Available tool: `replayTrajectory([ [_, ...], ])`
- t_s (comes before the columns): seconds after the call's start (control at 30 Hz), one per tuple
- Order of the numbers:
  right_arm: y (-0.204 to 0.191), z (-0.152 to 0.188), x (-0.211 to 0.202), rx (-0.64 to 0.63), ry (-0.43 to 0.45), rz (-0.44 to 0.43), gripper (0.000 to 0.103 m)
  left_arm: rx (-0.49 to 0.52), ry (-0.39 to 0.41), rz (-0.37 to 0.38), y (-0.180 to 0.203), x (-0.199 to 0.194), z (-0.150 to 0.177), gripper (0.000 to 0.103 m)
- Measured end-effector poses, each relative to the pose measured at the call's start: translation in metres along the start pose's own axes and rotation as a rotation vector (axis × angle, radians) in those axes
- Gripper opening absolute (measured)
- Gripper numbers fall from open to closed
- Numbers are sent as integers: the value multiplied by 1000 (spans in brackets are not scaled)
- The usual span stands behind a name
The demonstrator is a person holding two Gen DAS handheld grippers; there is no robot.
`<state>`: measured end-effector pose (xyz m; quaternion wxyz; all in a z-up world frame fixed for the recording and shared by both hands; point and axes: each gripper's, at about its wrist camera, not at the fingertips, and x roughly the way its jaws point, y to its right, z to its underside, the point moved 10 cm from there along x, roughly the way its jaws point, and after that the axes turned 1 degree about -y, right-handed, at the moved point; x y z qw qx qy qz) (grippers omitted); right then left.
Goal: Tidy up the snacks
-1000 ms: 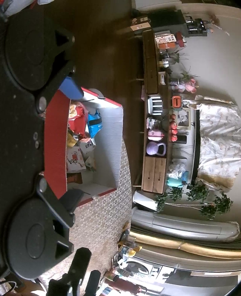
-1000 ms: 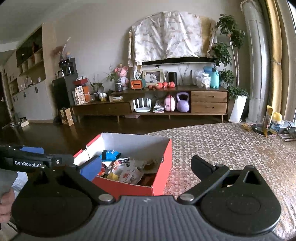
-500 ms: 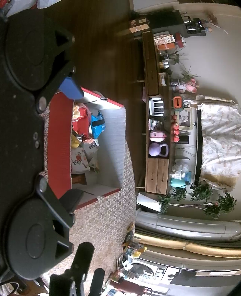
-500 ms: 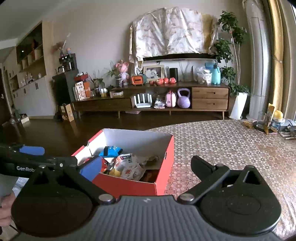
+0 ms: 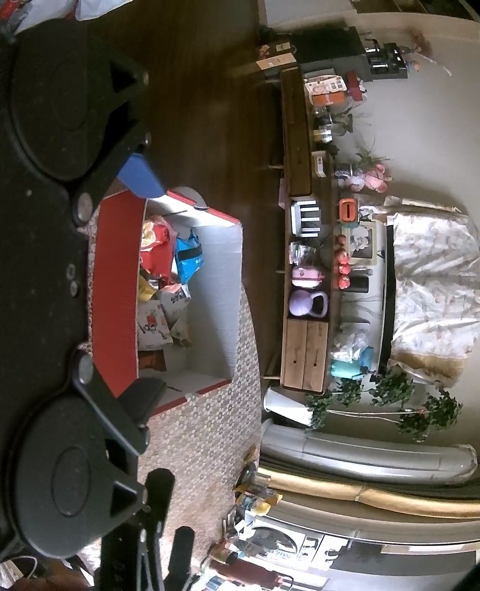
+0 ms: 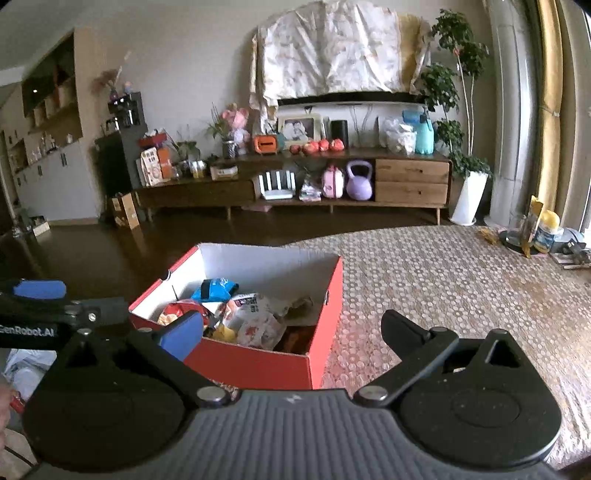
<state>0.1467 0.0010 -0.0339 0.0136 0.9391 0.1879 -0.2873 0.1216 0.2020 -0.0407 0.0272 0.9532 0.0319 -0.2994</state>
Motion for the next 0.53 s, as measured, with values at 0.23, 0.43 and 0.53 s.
replayTrajectory([
  [0.23,-6,2,0,-18,-15,-13,103,-9,10,-1,-1,-2,-2,103],
  [0.43,-5,2,1,-16,-19,-13,103,-28,5,-5,-2,-1,-2,103],
  [0.53,-2,4,3,-5,-27,-9,103,-29,2,6,-1,0,-1,103],
])
